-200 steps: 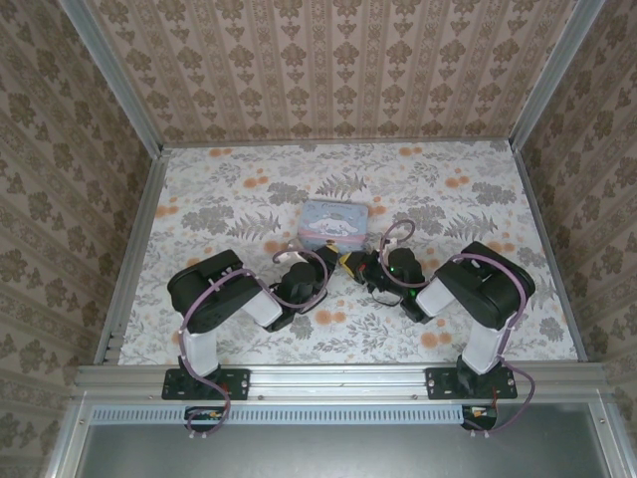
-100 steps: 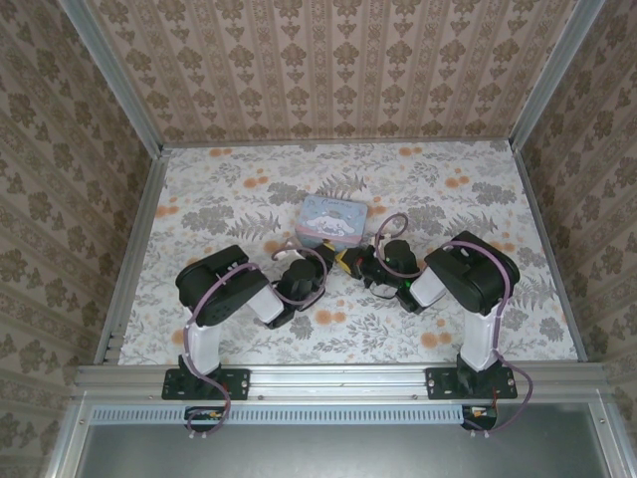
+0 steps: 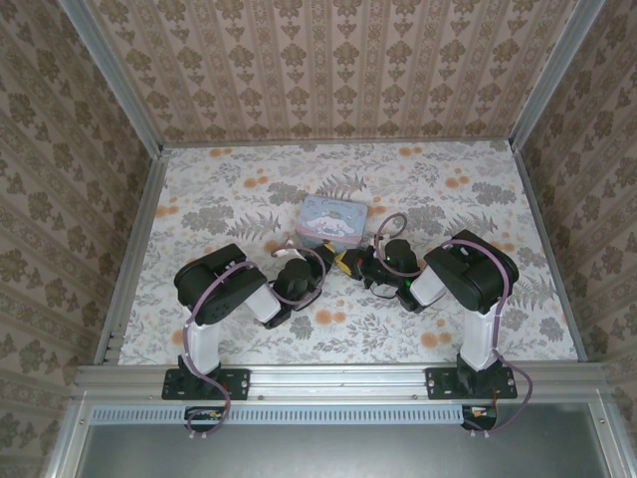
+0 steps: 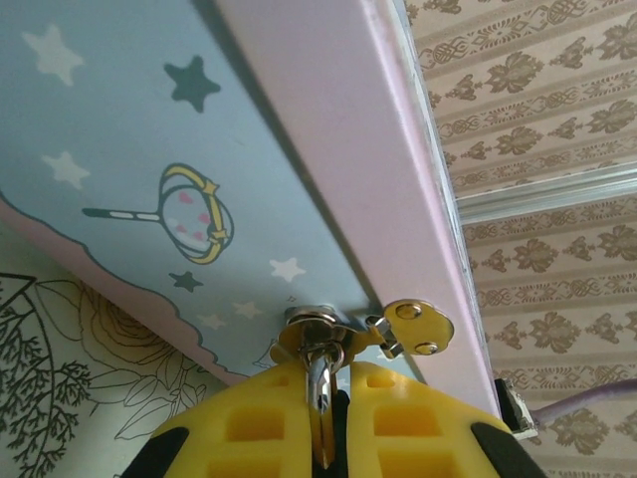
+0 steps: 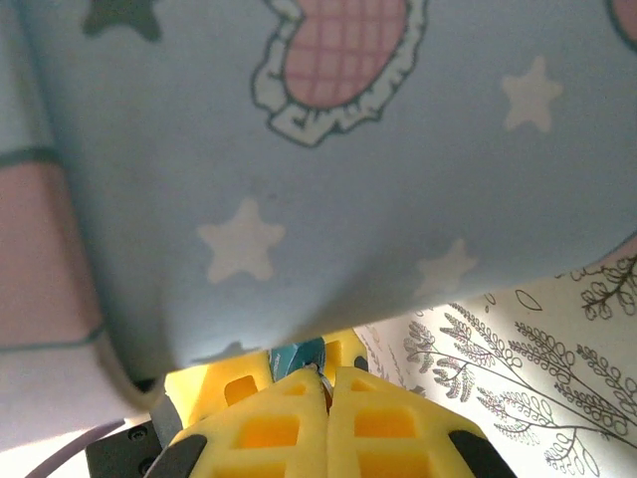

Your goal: Unlock the padlock with the key

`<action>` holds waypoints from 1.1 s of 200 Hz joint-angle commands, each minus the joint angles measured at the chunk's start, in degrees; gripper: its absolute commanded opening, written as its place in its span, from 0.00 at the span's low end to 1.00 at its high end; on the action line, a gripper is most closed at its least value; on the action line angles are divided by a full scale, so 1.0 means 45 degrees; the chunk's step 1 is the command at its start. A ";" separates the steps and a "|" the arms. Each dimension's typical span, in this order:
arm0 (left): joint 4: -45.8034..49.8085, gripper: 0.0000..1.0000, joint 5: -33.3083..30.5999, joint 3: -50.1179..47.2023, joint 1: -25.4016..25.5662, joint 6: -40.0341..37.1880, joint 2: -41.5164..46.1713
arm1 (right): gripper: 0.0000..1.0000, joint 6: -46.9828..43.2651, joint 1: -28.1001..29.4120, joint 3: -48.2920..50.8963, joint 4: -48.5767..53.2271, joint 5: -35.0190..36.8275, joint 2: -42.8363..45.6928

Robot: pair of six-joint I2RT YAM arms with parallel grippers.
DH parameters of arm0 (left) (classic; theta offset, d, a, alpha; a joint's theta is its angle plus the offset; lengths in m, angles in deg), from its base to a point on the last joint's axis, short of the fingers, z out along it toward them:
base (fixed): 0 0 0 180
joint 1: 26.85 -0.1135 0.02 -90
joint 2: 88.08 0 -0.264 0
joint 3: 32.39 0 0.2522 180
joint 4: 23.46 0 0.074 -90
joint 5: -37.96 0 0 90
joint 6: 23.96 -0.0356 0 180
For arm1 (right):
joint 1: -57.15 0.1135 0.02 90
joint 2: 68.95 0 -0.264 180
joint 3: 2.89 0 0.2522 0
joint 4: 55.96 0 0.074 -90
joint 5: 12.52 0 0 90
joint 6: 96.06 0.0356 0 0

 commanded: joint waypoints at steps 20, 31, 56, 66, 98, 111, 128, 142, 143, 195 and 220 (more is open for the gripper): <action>-0.0158 0.00 0.4145 0.0130 0.0402 -0.1504 0.0093 | 0.00 0.0125 -0.0152 -0.0958 -0.1408 0.0609 0.0062; -0.0158 0.00 0.4716 0.0349 0.0259 -0.1609 -0.0035 | 0.00 0.0153 -0.0153 -0.0958 -0.1421 0.0597 0.0021; -0.0158 0.00 0.5242 0.0590 0.0163 -0.1678 -0.0303 | 0.00 0.0161 -0.0153 -0.0999 -0.1434 0.0525 0.0009; -0.0167 0.00 0.5385 0.0667 0.0161 -0.1698 -0.0381 | 0.00 0.0153 -0.0170 -0.0998 -0.1413 0.0528 -0.0001; -0.0167 0.00 0.5500 0.0809 0.0170 -0.1725 -0.0505 | 0.00 0.0154 -0.0229 -0.0997 -0.1428 0.0458 -0.0014; -0.0158 0.00 0.5325 0.0745 0.0177 -0.1593 -0.0510 | 0.00 0.0116 -0.0287 -0.1017 -0.1408 0.0384 -0.0005; -0.0145 0.00 0.4795 0.0551 0.0199 -0.1304 -0.0486 | 0.09 0.0098 -0.0376 -0.1000 -0.1398 0.0276 0.0062; -0.0155 0.00 0.4297 0.0322 0.0193 -0.1022 -0.0466 | 0.30 0.0004 -0.0464 -0.0893 -0.1327 0.0216 0.0221; -0.0156 0.00 0.4258 0.0316 0.0197 -0.0999 -0.0466 | 0.32 -0.0009 -0.0475 -0.0877 -0.1323 0.0211 0.0232; -0.0101 0.00 0.3486 0.0013 -0.0010 -0.0391 -0.0599 | 0.63 -0.1260 -0.0875 0.0349 0.0542 -0.0252 0.1940; -0.0075 0.00 0.3488 0.0046 -0.0077 -0.0397 -0.0568 | 0.67 -0.2412 -0.1046 0.1101 0.2431 -0.0457 0.3492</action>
